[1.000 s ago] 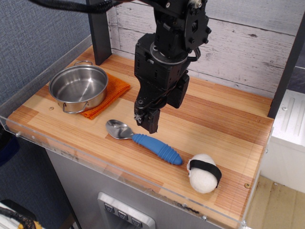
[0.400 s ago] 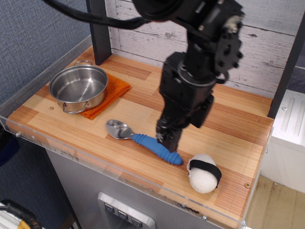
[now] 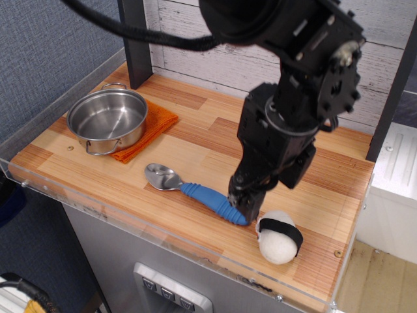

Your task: Place the white and black vegetable to the top right corner of the orange cloth.

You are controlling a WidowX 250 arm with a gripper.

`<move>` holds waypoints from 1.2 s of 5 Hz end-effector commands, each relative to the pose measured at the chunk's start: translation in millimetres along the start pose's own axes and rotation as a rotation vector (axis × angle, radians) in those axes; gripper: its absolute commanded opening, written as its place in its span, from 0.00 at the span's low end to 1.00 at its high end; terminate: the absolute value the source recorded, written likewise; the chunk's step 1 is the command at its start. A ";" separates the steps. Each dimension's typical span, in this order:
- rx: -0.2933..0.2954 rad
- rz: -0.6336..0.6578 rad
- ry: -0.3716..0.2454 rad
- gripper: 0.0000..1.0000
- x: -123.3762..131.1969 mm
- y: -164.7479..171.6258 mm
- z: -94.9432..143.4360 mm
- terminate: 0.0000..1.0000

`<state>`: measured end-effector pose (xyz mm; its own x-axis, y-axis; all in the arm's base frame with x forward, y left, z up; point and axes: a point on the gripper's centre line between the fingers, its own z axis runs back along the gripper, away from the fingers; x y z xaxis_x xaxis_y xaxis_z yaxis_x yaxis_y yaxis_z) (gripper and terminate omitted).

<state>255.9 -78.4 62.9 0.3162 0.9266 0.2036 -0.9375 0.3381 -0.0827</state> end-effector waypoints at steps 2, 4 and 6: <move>-0.013 -0.082 0.115 1.00 -30.2 1.7 -28.1 0.00; -0.009 -0.087 0.137 1.00 -42.0 1.3 -39.5 0.00; 0.002 -0.084 0.122 0.00 -45.8 2.1 -40.8 0.00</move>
<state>246.2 -110.1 9.7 0.3963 0.9142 0.0852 -0.9140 0.4015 -0.0572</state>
